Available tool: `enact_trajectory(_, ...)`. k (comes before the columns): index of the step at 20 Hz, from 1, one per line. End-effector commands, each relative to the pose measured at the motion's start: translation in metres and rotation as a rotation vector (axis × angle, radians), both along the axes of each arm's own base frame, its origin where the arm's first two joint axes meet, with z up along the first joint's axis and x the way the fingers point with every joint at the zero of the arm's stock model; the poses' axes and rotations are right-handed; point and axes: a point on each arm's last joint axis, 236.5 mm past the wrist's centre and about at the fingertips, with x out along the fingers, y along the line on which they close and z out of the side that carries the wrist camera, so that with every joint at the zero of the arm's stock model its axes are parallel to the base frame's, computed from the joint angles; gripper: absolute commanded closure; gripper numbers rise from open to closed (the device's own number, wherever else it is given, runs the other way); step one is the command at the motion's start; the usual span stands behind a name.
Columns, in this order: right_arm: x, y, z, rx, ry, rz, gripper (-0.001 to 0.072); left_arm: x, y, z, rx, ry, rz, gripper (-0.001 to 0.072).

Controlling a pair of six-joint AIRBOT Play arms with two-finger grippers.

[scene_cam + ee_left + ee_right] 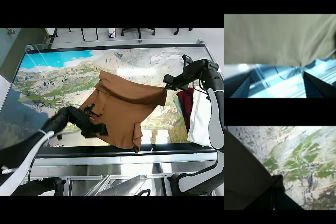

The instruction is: Fold the shirts.

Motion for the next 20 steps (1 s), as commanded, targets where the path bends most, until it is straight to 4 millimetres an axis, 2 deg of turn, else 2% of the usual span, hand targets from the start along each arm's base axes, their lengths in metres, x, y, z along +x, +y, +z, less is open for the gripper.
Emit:
enact_trajectory(1,-0.003,-0.008,0.000,0.014,0.007,-0.001,0.0692,-0.041,-0.022,-0.017,0.004,-0.044,0.082,0.0012)
enact_trajectory(3,-0.003,-0.009,0.000,0.011,0.007,0.006,0.0692,-0.034,-0.037,-0.022,-0.029,-0.112,0.182,0.0012)
enact_trajectory(5,-0.005,-0.010,-0.001,0.007,0.011,0.018,0.0693,-0.018,-0.050,-0.025,-0.068,-0.168,0.297,0.0012)
enact_trajectory(8,-0.005,-0.013,-0.002,0.000,0.006,0.033,0.0692,-0.003,-0.059,-0.037,-0.078,-0.207,0.385,0.0013)
enact_trajectory(9,-0.006,-0.015,-0.002,-0.003,0.006,0.035,0.0692,-0.003,-0.059,-0.042,-0.070,-0.203,0.395,0.0103)
enact_trajectory(10,-0.007,-0.017,-0.002,-0.001,0.012,0.031,0.0692,-0.002,-0.059,-0.046,-0.064,-0.199,0.402,0.0408)
enact_trajectory(11,-0.009,-0.021,-0.002,0.000,0.020,0.025,0.0692,-0.002,-0.058,-0.047,-0.060,-0.200,0.400,0.0676)
enact_trajectory(13,-0.021,-0.030,-0.005,0.012,0.067,0.017,0.0692,0.005,-0.048,-0.041,-0.056,-0.225,0.371,0.0695)
enact_trajectory(15,-0.045,-0.037,-0.012,0.037,0.162,0.015,0.0692,0.026,-0.018,-0.024,-0.032,-0.288,0.345,0.0695)
enact_trajectory(17,-0.079,-0.035,-0.026,0.087,0.272,-0.018,0.0694,0.059,0.037,0.000,0.014,-0.363,0.407,0.0695)
enact_trajectory(18,-0.096,-0.024,-0.032,0.130,0.305,-0.021,0.0694,0.076,0.070,0.012,0.042,-0.404,0.454,0.0695)
enact_trajectory(20,-0.139,0.022,-0.036,0.270,0.319,0.005,0.0693,0.094,0.130,0.028,0.098,-0.461,0.509,0.0696)
